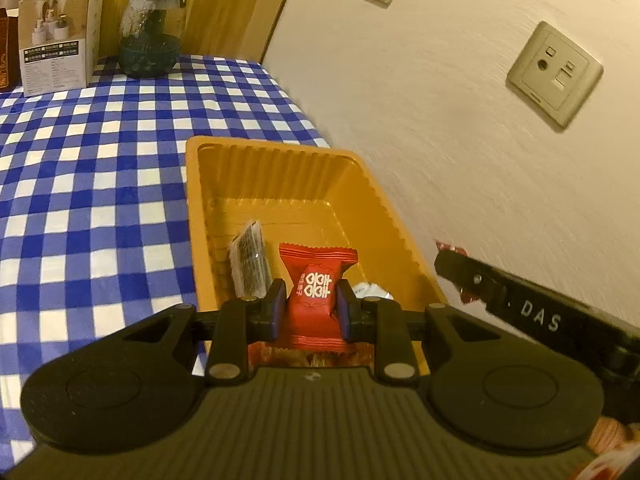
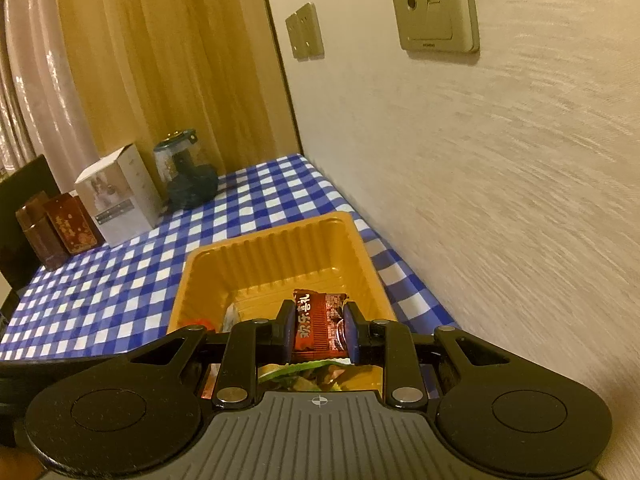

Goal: Organize snacks
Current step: 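Carry both red candies over the orange tray with both grippers, then open both grippers to drop the two red candies into the tray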

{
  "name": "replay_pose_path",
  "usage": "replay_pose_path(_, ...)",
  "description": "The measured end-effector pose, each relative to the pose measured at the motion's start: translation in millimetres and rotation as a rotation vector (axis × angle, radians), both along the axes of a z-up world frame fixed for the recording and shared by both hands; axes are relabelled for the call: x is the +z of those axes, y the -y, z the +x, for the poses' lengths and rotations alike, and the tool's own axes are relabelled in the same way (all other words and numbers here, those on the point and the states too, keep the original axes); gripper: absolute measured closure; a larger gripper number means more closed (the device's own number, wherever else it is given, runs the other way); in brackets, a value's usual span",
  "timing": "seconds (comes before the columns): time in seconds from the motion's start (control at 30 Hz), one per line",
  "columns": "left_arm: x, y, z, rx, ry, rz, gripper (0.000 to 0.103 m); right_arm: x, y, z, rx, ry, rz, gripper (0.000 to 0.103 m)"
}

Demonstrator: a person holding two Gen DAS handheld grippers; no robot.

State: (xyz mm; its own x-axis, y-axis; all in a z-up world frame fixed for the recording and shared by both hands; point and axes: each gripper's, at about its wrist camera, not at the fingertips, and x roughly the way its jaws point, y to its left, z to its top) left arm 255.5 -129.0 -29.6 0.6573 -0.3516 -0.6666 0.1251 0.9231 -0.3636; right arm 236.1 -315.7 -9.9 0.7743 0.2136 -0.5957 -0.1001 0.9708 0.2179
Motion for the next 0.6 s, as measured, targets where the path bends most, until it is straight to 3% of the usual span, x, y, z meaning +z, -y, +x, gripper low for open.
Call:
replay_pose_path(0.07, -3, 1, 8, -0.013, 0.024, -0.009, 0.073, -2, 0, 3, -0.004, -0.004, 0.003, 0.077)
replay_pose_path(0.1, -4, 1, 9, -0.017, 0.038, -0.004, 0.062, -3, 0, 5, -0.006, -0.006, 0.006, 0.077)
replay_pose_path(0.17, -4, 0, 10, -0.01, 0.055, 0.026, 0.061, -4, 0, 6, -0.006, -0.011, 0.009, 0.077)
replay_pose_path(0.6, -2, -32, -23, 0.049, 0.038, 0.027, 0.062, -10, -12, 5, 0.017, -0.041, 0.03, 0.077)
